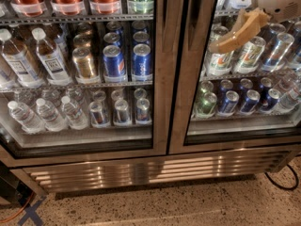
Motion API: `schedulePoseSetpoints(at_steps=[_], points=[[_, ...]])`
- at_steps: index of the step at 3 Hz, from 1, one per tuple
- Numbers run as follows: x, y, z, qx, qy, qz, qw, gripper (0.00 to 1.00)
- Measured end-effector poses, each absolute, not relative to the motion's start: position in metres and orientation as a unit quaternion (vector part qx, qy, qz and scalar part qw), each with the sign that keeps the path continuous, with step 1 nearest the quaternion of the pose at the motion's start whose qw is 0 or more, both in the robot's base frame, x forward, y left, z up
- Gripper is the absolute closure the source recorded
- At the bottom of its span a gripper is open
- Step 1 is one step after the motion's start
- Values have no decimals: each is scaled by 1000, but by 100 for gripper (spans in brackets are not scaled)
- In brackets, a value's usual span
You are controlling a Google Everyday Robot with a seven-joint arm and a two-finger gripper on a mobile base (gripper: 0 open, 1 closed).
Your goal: Open right fridge door
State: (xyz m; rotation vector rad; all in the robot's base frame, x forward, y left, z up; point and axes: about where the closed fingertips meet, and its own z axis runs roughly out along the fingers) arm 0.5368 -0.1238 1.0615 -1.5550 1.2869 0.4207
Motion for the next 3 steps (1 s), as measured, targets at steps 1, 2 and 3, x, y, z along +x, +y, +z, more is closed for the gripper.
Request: schedulePoseSetpoints(at_steps=[1,2,3], points=[[538,-119,1062,-648,531,179,516,14],[539,-118,1060,-643,534,186,517,14],[539,-118,1060,-643,534,186,517,0]])
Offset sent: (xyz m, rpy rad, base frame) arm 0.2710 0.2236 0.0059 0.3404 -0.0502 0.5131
